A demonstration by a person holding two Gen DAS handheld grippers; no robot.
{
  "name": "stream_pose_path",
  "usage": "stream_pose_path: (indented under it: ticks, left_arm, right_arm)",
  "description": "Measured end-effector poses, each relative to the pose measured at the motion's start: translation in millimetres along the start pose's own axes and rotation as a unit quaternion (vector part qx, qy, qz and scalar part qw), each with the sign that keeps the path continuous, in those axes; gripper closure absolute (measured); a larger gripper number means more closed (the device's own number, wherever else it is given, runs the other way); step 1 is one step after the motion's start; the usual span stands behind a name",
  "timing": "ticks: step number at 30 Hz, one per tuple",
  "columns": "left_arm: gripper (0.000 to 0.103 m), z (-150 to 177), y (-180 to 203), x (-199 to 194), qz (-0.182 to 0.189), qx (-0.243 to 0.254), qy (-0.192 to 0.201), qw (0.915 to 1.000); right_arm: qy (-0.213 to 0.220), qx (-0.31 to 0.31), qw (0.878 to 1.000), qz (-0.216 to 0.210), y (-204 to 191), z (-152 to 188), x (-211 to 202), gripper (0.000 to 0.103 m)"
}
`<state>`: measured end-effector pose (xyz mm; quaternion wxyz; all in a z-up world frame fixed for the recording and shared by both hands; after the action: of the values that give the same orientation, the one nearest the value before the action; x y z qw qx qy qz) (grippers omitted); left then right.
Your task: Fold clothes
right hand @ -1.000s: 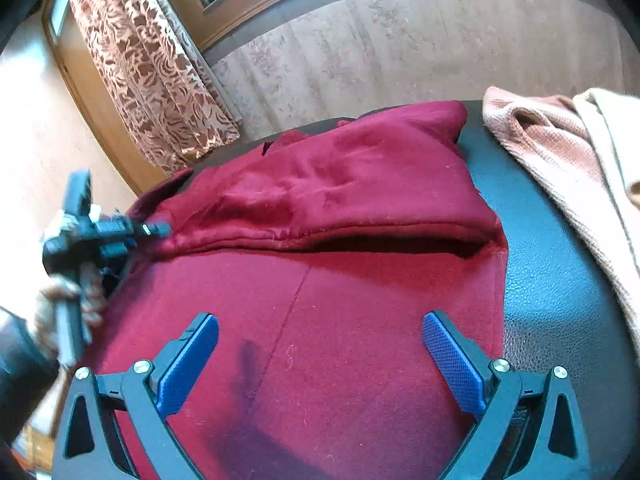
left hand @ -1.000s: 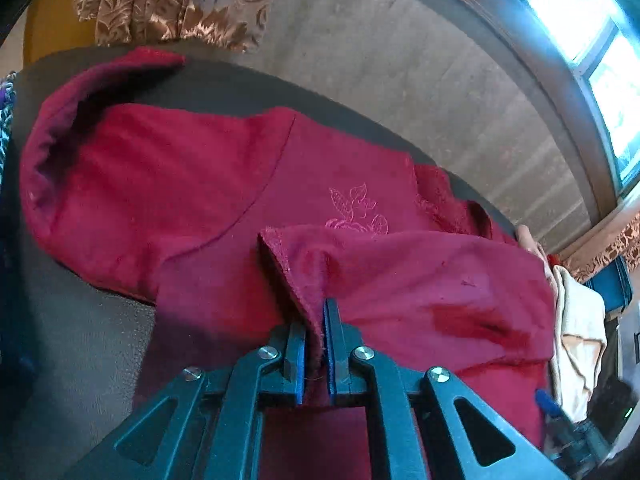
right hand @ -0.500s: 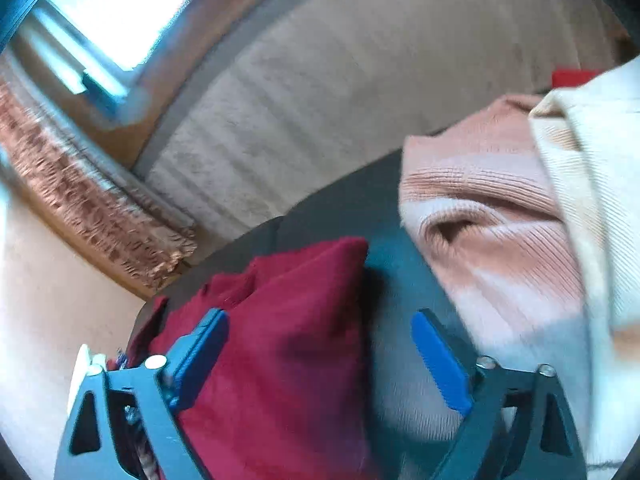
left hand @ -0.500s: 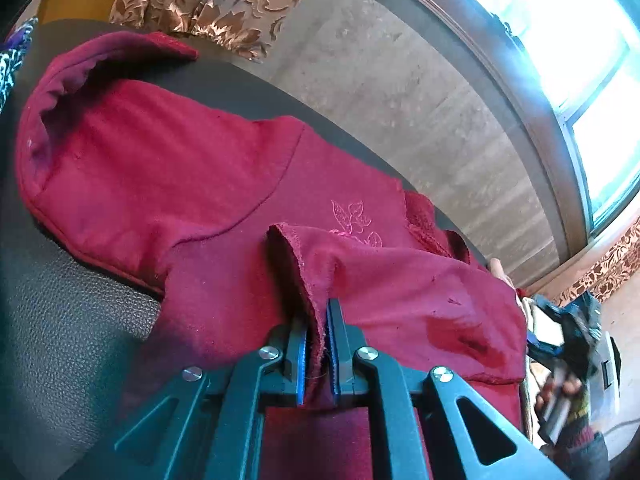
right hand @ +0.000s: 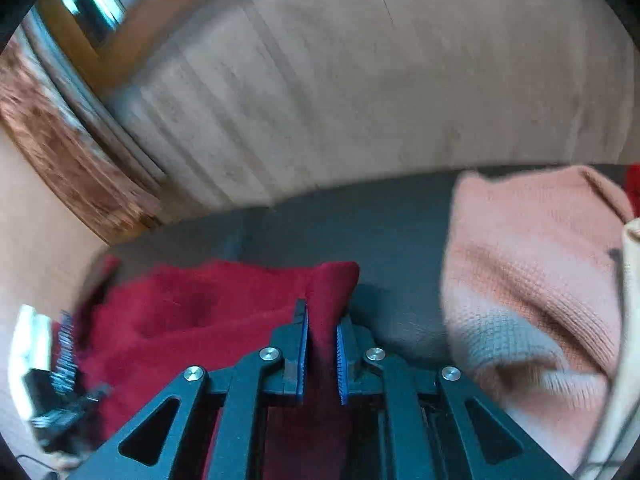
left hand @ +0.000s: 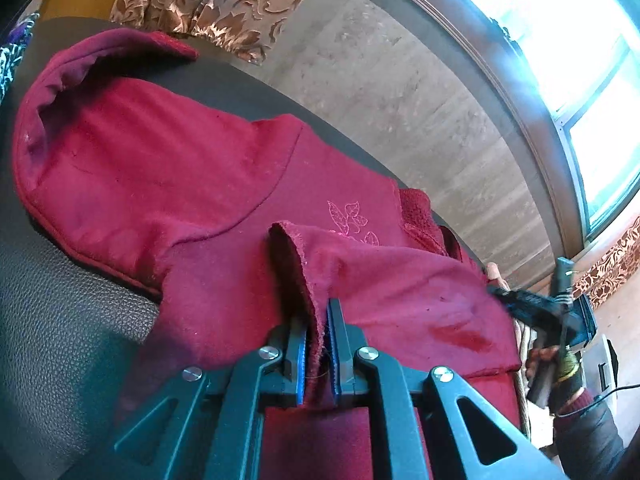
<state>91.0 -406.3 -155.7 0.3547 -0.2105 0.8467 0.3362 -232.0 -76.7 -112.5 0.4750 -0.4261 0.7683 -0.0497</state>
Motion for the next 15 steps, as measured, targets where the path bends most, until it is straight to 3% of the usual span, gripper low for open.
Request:
stream_pose_path:
  ticks: [6,11,15]
  left_arm:
    - [0.094,-1,2,-2,-0.003,0.000,0.002,1.0000]
    - [0.094,-2,4,0,-0.001,-0.002,0.001,1.0000]
    - [0.094,-3,3,1,0.003,-0.007,-0.001,1.0000]
  right_arm:
    - [0.034,0.010,0.999,0.016,9,5,-13,0.055]
    - [0.071,-0.003,0.997,-0.003,-12,16,-53,0.054]
    - [0.042,-0.053,0.997,-0.033,-56,44,-47,0.054]
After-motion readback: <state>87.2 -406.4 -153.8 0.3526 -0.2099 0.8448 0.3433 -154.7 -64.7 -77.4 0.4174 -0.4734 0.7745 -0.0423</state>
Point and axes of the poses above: each gripper's, at about its wrist camera, not at the fingertips, and x roughly the way its jaws point, y to its right, z to its underside, the point moved 2 cm from there along x, roughly the way its jaws point, and after that the axes turned 13 degrees about -z, right-handed, at the moved point
